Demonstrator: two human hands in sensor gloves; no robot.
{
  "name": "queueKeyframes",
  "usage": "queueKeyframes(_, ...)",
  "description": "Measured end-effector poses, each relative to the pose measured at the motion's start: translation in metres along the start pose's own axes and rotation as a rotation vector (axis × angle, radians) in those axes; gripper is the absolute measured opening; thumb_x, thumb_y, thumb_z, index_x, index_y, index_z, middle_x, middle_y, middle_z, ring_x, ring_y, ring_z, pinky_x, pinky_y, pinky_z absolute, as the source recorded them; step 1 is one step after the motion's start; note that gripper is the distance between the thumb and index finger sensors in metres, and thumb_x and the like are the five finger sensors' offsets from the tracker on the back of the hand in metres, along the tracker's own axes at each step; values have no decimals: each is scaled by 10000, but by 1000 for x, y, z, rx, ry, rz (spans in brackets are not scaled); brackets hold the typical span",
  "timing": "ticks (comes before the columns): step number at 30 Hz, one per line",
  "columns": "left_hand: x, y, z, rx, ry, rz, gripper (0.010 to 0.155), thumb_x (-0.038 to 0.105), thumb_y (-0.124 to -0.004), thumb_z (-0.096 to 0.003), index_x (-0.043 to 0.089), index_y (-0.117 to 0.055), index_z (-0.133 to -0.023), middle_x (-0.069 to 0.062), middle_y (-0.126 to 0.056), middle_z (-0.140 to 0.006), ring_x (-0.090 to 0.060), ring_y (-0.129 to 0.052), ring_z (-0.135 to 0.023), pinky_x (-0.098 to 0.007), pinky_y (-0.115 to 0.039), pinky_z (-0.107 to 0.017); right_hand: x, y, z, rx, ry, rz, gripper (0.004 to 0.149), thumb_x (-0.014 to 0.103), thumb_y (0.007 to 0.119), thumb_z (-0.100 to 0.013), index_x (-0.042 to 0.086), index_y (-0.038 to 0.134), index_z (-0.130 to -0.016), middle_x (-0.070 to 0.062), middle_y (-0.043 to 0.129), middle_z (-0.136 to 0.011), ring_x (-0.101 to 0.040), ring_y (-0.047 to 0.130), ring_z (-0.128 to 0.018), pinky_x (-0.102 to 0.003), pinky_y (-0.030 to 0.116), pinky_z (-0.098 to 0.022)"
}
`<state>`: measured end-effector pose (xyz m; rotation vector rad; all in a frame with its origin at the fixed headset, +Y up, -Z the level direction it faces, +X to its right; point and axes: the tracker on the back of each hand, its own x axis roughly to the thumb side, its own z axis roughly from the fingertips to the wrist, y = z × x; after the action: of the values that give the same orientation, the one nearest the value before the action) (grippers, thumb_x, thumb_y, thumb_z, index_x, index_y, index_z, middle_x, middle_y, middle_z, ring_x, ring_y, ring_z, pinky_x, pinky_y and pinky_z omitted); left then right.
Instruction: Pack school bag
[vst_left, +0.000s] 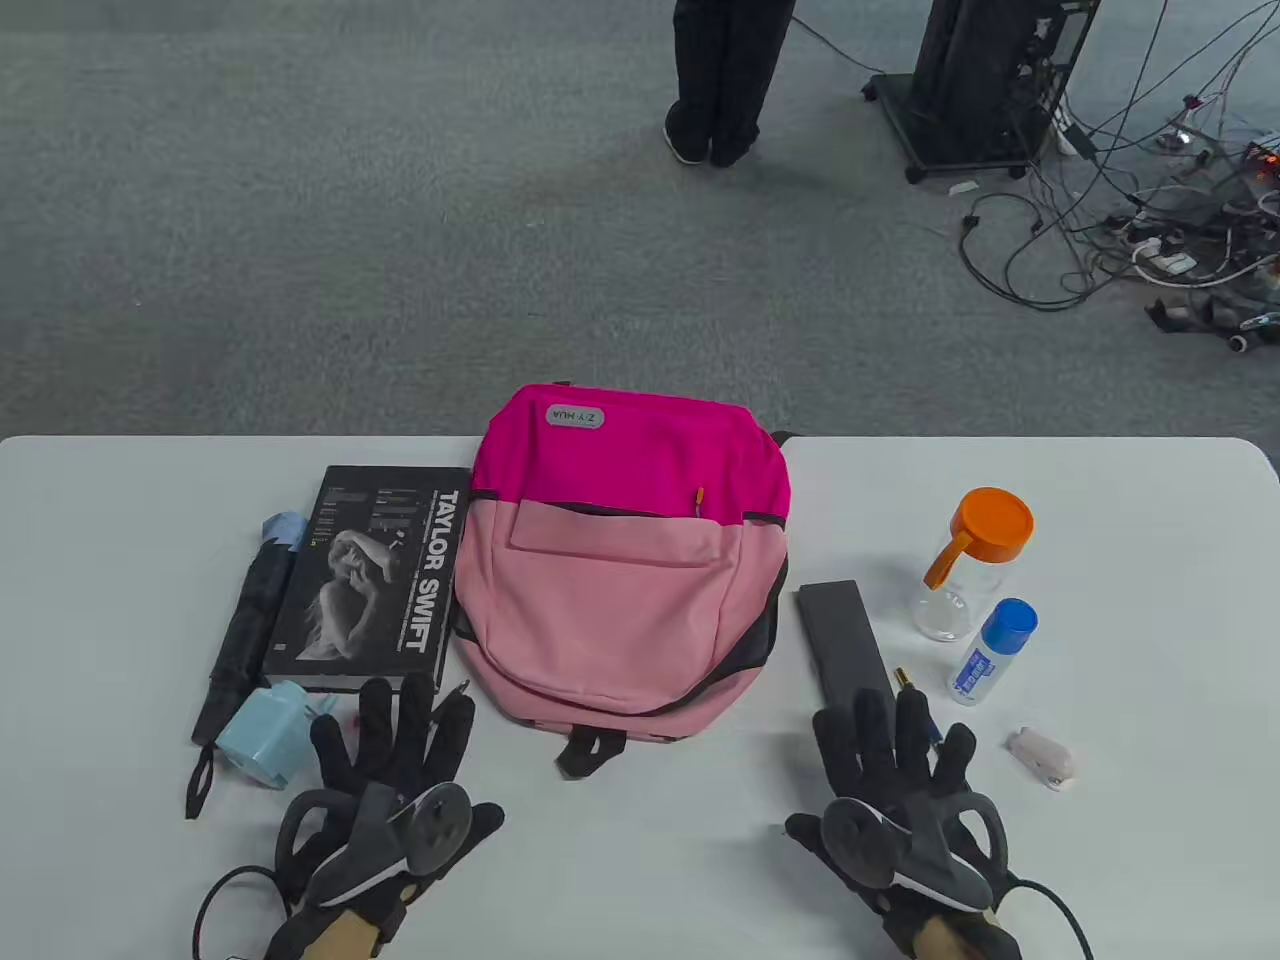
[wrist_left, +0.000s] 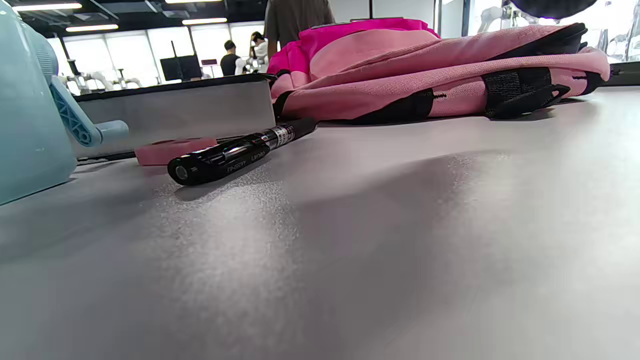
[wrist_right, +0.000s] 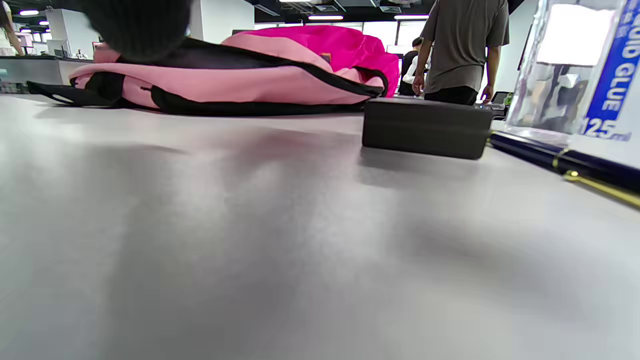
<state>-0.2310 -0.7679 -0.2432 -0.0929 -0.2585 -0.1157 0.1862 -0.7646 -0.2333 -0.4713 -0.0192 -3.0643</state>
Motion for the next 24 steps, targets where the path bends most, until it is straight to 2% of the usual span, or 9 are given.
queueKeyframes(24, 2, 0, 0, -7, -4, 7, 1004, 746, -535, -466, 205, -50, -1158, -284, 31, -1196, -601, 52, -1008, -813, -59, -555, -1, 0, -1, 10, 12, -6, 932, 603, 632, -508, 65, 211, -1142, -414, 167, -1136, -697, 30, -921, -869, 122, -487)
